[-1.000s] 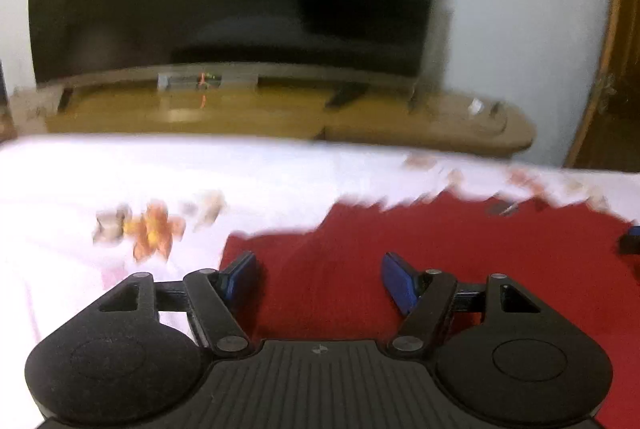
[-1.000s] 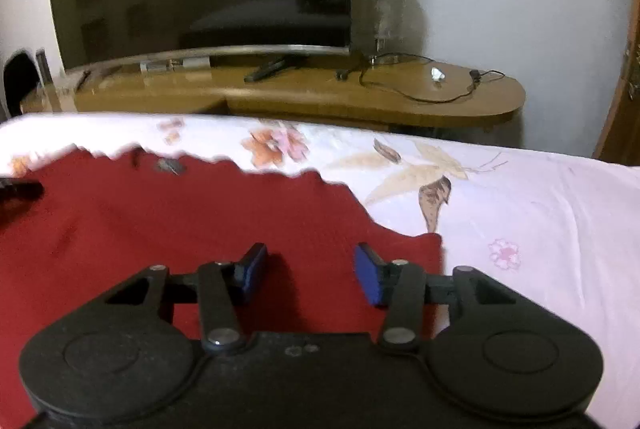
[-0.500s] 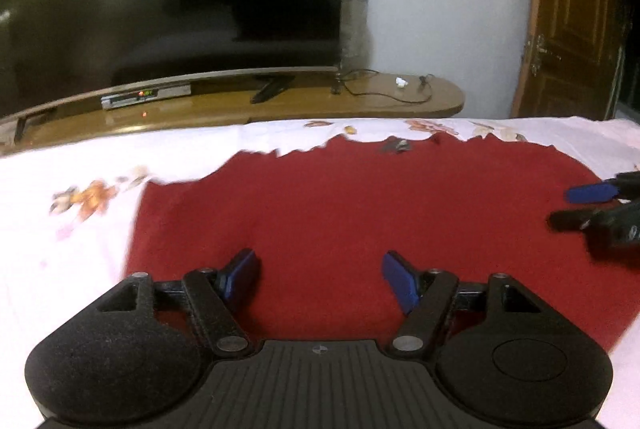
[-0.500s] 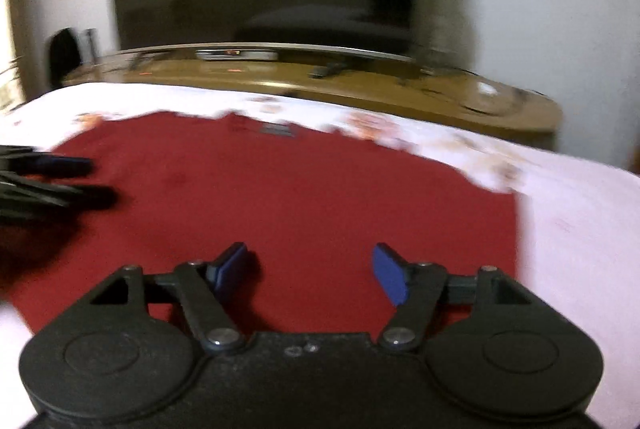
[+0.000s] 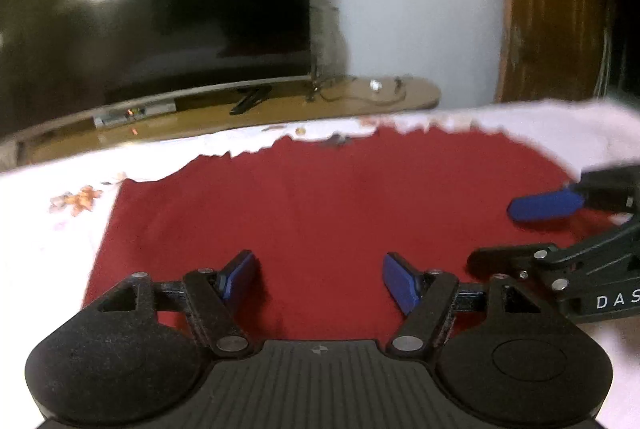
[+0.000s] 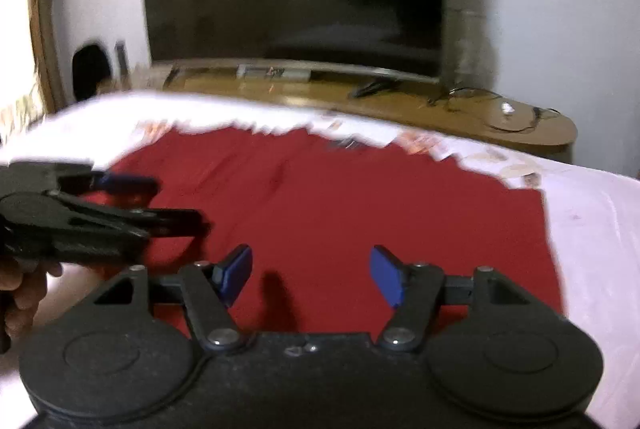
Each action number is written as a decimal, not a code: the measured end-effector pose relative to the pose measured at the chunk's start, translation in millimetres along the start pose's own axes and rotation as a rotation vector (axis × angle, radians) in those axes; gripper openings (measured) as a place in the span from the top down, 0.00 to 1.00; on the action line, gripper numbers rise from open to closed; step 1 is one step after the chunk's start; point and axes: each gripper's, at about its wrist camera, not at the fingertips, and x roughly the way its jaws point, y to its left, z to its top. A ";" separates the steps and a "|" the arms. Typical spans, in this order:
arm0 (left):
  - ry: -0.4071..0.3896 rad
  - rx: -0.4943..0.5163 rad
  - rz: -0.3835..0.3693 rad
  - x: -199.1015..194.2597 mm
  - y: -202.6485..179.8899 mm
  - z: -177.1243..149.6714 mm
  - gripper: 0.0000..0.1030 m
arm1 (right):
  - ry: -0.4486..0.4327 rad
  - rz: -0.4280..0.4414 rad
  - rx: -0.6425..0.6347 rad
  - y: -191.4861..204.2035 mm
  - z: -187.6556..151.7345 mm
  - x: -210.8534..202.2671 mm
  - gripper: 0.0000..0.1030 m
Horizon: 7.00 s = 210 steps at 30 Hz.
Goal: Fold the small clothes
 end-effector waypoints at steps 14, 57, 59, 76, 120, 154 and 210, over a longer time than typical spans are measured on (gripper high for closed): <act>0.064 -0.105 0.156 -50.1 76.1 -32.7 0.31 | 0.073 -0.160 0.072 -68.5 -60.5 -55.1 0.34; -0.026 -1.146 -0.179 -49.8 144.1 -99.9 0.92 | 0.008 0.061 0.265 -12.7 31.3 18.4 0.77; -0.019 -1.127 -0.178 -45.6 145.4 -97.9 0.92 | 0.012 0.078 0.254 -7.3 32.4 29.3 0.80; -0.194 -0.718 -0.443 -35.0 91.1 48.3 0.92 | 0.020 0.090 0.305 -12.5 12.3 53.1 0.87; 0.162 -0.431 -0.200 88.8 26.7 60.9 0.24 | -0.023 0.199 0.696 -160.8 -31.3 -7.3 0.77; 0.192 -0.397 -0.274 42.5 8.2 33.8 0.25 | -0.029 0.175 0.750 -157.7 -76.0 -103.1 0.60; 0.163 -0.313 -0.154 150.7 11.0 116.8 0.17 | 0.055 -0.065 0.371 -169.8 17.6 22.7 0.55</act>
